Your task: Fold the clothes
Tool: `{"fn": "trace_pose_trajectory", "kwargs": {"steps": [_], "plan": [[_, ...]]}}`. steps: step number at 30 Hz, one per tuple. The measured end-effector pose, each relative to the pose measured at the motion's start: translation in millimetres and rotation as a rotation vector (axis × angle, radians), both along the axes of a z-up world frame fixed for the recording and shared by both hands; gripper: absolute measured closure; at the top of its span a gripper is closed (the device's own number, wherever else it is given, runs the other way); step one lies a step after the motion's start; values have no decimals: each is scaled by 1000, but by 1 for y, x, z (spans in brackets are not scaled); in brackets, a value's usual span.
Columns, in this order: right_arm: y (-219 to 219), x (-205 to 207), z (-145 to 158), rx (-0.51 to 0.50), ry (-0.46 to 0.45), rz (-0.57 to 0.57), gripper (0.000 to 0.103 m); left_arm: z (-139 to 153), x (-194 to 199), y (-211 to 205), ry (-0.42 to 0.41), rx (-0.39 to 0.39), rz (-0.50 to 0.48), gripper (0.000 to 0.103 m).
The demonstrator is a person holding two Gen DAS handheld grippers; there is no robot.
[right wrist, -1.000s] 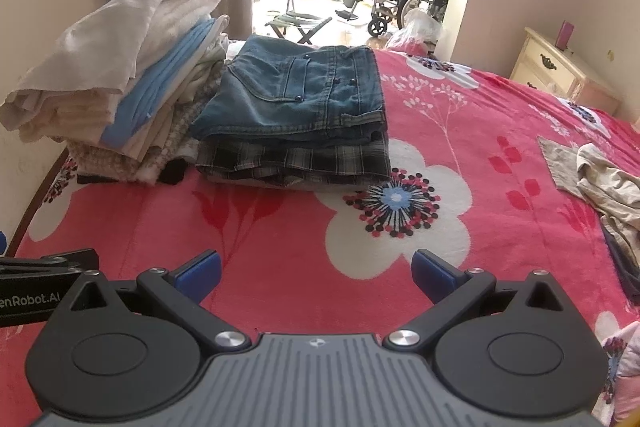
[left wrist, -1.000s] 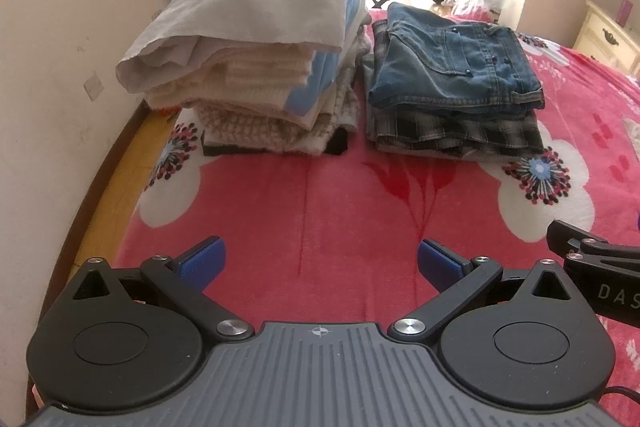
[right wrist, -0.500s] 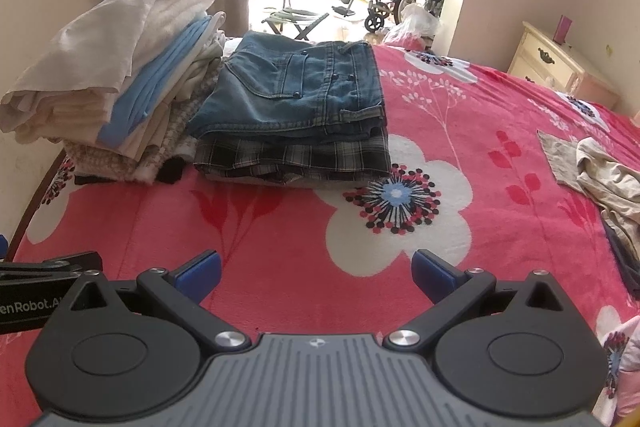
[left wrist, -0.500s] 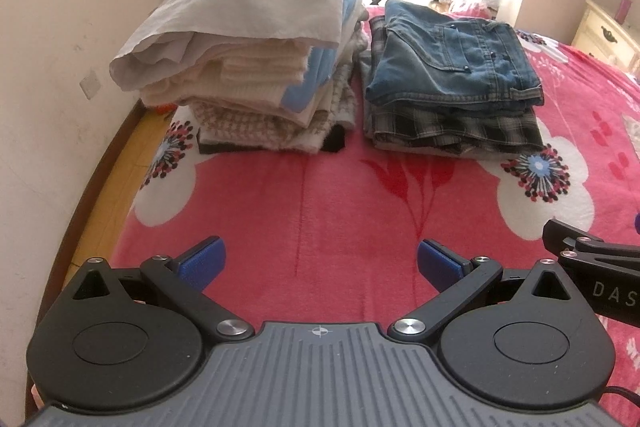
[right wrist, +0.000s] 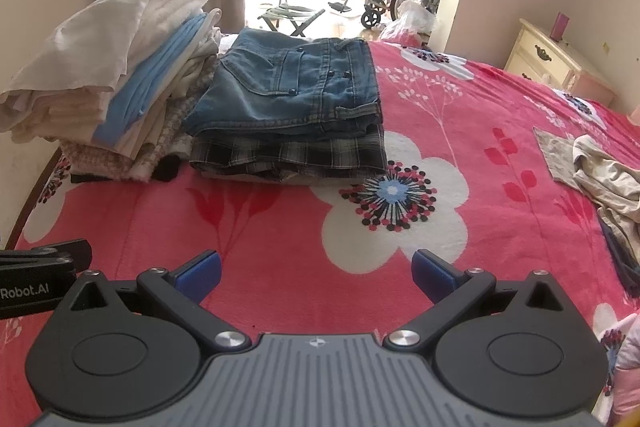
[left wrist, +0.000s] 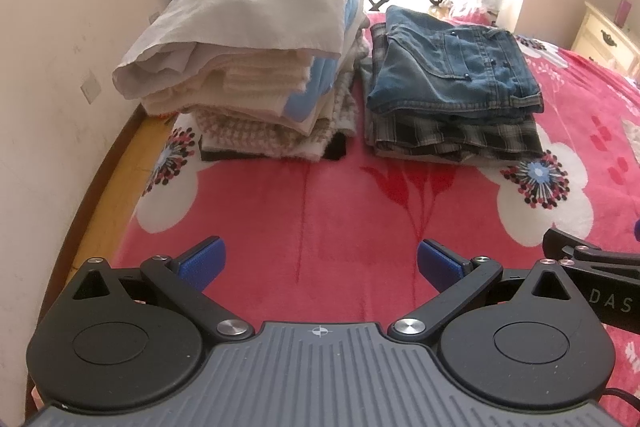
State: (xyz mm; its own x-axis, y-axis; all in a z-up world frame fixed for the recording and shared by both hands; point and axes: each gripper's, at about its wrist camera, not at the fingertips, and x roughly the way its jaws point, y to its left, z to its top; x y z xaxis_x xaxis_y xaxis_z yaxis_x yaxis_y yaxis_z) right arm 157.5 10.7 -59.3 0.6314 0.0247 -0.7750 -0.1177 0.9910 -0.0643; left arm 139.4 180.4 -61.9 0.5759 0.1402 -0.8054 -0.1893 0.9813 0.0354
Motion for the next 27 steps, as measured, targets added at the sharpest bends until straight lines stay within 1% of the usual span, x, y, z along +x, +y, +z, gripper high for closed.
{"fn": "trace_pose_trajectory", "kwargs": {"steps": [13,27], "plan": [[2,2,0,-5,8,-17,0,4,3,6,-14,-3,3,0],[2,3,-1,5,30,-30,0,8,3,7,-15,13,3,0]]}}
